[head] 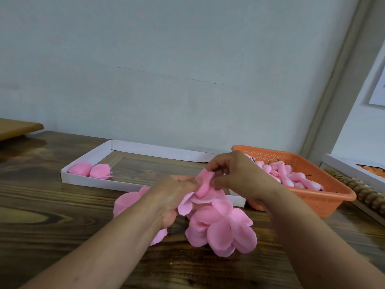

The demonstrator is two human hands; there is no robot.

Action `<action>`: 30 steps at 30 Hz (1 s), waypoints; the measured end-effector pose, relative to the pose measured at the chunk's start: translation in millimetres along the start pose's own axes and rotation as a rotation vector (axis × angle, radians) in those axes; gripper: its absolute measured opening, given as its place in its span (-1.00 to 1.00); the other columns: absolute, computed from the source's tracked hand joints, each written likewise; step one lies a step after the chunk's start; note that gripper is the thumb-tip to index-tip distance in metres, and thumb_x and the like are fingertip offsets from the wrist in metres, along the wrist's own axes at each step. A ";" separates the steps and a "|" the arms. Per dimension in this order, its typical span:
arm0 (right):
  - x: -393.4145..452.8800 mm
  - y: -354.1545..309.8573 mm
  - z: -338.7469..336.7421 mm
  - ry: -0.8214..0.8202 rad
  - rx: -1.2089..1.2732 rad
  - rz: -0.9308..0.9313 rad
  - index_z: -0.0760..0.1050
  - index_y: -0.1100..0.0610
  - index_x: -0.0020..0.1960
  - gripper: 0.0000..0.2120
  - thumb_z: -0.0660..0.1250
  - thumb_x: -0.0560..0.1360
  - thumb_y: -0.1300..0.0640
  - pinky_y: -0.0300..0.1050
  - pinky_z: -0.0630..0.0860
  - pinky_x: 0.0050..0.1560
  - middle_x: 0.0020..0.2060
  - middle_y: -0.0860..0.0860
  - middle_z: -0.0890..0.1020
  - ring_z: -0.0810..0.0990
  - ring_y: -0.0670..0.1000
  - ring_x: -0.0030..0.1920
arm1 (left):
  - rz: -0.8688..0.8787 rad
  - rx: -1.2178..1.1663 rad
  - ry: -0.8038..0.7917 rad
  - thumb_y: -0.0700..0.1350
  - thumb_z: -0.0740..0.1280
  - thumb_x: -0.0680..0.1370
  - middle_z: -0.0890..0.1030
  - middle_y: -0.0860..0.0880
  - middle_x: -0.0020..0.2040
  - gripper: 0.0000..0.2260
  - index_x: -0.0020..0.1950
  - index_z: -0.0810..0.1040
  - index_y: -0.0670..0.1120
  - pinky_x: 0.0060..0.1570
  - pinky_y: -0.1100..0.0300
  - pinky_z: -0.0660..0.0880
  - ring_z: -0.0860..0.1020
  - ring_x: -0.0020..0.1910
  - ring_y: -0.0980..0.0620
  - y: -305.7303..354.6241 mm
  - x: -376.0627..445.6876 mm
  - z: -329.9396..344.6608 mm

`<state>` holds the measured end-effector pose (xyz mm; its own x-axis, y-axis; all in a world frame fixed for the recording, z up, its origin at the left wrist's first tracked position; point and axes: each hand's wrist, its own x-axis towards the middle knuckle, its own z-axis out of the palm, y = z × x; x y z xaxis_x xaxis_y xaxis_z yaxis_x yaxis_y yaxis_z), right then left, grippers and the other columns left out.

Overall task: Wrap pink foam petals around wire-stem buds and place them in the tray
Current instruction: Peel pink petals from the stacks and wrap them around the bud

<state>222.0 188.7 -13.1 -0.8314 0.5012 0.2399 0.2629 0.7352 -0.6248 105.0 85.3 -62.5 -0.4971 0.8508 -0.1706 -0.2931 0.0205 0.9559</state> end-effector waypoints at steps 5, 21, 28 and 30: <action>-2.3 1.8 -0.3 0.066 -0.028 -0.084 0.66 0.19 -0.14 -0.78 0.33 0.37 0.43 -0.21 0.46 -0.28 -0.40 -0.14 0.56 0.47 -0.22 -0.40 | -0.002 -0.012 -0.015 -0.22 0.37 0.50 0.64 -0.29 0.07 -0.81 0.06 0.61 -0.29 0.20 -0.09 0.47 0.56 0.17 -0.28 2.0 -0.7 1.0; 0.4 8.5 8.5 -0.007 0.180 -0.098 0.62 0.05 -0.20 -0.88 0.44 0.42 0.25 -0.16 0.47 -0.33 -0.36 0.13 0.63 0.51 -0.02 -0.36 | -0.042 -0.048 -0.089 -0.29 0.30 0.55 0.66 -0.22 -0.12 -0.88 -0.03 0.61 -0.33 -0.34 0.23 0.56 0.63 -0.29 -0.03 4.0 -1.5 -3.3; 6.3 11.5 9.3 0.231 0.242 0.039 0.53 0.09 -0.35 -0.76 0.42 0.40 0.35 -0.25 0.35 -0.49 -0.57 -0.07 0.49 0.38 -0.11 -0.56 | -0.105 -0.468 -0.222 0.05 0.38 0.36 0.60 -0.37 0.10 -0.36 0.31 0.39 -0.31 -0.03 -0.13 0.58 0.61 0.08 -0.27 11.3 -0.9 -7.8; 7.9 12.0 9.3 0.281 0.298 0.075 0.52 0.10 -0.35 -0.75 0.41 0.40 0.38 -0.27 0.35 -0.52 -0.60 -0.08 0.49 0.38 -0.13 -0.59 | -0.062 -0.479 -0.265 -0.10 0.37 0.40 0.57 -0.38 0.14 -0.43 0.34 0.37 -0.33 0.06 -0.08 0.56 0.58 0.15 -0.28 8.6 -2.8 -7.9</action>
<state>214.0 197.2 -25.6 -0.6387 0.6835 0.3534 0.1297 0.5483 -0.8262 97.4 78.9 -55.7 -0.2622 0.9600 -0.0982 -0.6852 -0.1136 0.7194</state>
